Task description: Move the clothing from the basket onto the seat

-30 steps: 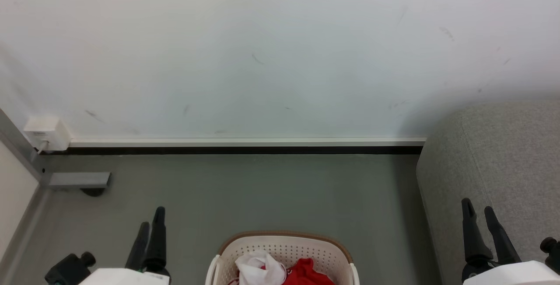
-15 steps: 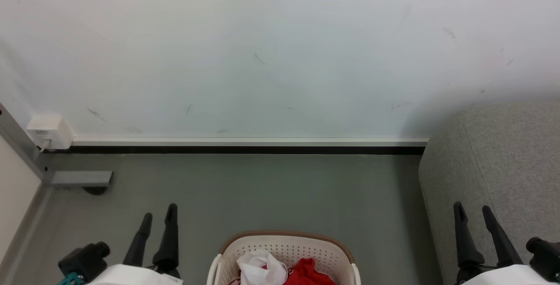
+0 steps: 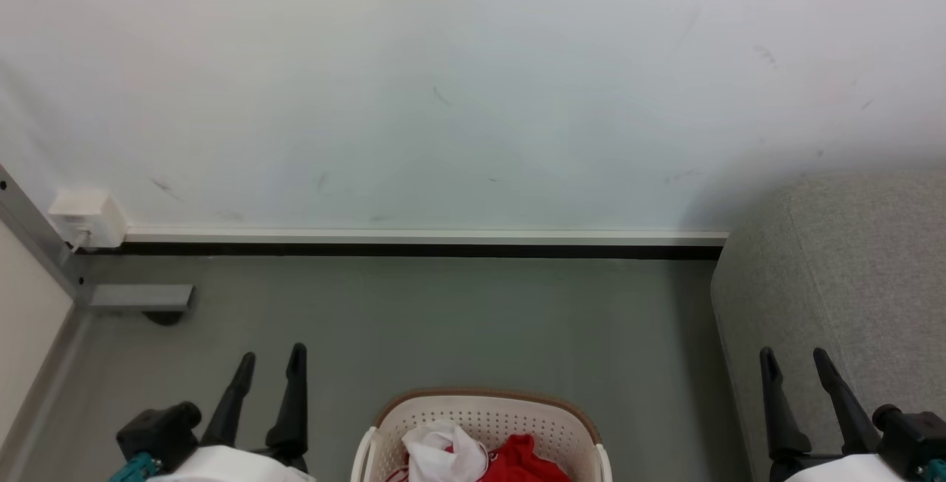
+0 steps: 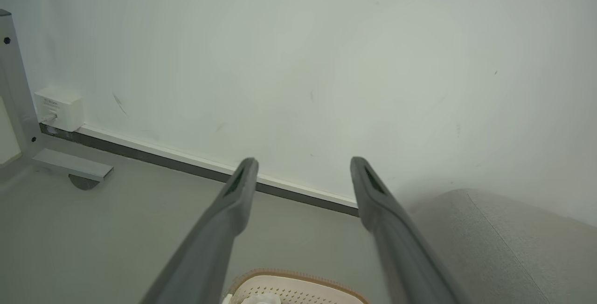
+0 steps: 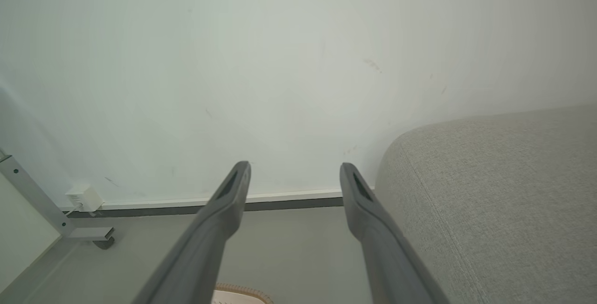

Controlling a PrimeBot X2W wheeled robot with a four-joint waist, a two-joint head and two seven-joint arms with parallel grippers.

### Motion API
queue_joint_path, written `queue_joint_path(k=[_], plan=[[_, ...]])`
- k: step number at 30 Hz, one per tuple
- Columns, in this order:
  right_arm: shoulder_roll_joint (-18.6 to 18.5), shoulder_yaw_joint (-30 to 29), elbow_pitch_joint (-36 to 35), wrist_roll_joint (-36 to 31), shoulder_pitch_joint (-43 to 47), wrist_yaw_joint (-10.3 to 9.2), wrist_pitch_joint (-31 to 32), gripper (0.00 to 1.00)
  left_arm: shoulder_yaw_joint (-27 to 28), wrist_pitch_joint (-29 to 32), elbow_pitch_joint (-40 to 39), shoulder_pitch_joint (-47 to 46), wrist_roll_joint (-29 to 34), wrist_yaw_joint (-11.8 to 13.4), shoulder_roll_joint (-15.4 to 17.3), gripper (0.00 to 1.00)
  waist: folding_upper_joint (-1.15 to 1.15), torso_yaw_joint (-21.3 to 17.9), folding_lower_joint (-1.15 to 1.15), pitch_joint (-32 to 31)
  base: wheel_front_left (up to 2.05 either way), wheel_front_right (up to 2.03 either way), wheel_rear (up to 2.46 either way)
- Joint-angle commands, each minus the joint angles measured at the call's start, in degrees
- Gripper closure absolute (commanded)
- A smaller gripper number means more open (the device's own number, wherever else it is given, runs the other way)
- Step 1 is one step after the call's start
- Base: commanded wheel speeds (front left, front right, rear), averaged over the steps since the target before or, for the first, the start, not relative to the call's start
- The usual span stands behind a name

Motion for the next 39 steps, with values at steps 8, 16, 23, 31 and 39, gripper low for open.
queue_joint_path(k=[8,16,23,31,39], plan=[[0.22,-0.89,0.22,-5.02,0.4,-0.08,-1.5,0.0,-1.14,-1.56,-0.8,0.37,5.38,0.17,1.29,0.0,0.0,-0.02,0.0,-0.4,0.0,0.0,0.0],[0.51,-1.37,0.13,-9.4,0.73,-0.09,-2.53,0.0,-1.47,-2.55,-0.96,0.34,9.5,0.63,1.7,0.0,0.0,0.22,0.0,-0.25,0.0,0.0,0.0],[0.63,-1.8,0.38,-13.0,0.84,-0.09,-3.42,0.0,-1.41,-3.41,-0.64,0.66,12.77,0.74,1.87,0.0,0.0,0.34,0.0,-0.29,0.0,0.0,0.0],[0.67,-3.06,0.6,-15.36,1.37,-0.1,-4.3,0.0,-1.39,-4.46,0.19,0.95,15.42,-0.49,1.49,0.0,0.0,0.48,0.0,-0.48,0.0,0.0,0.0],[0.67,-4.77,1.08,-15.84,2.39,-0.11,-5.27,0.0,0.3,-5.25,1.8,1.66,17.81,-1.34,0.7,0.0,0.0,0.53,0.0,-0.81,0.0,0.0,0.0]])
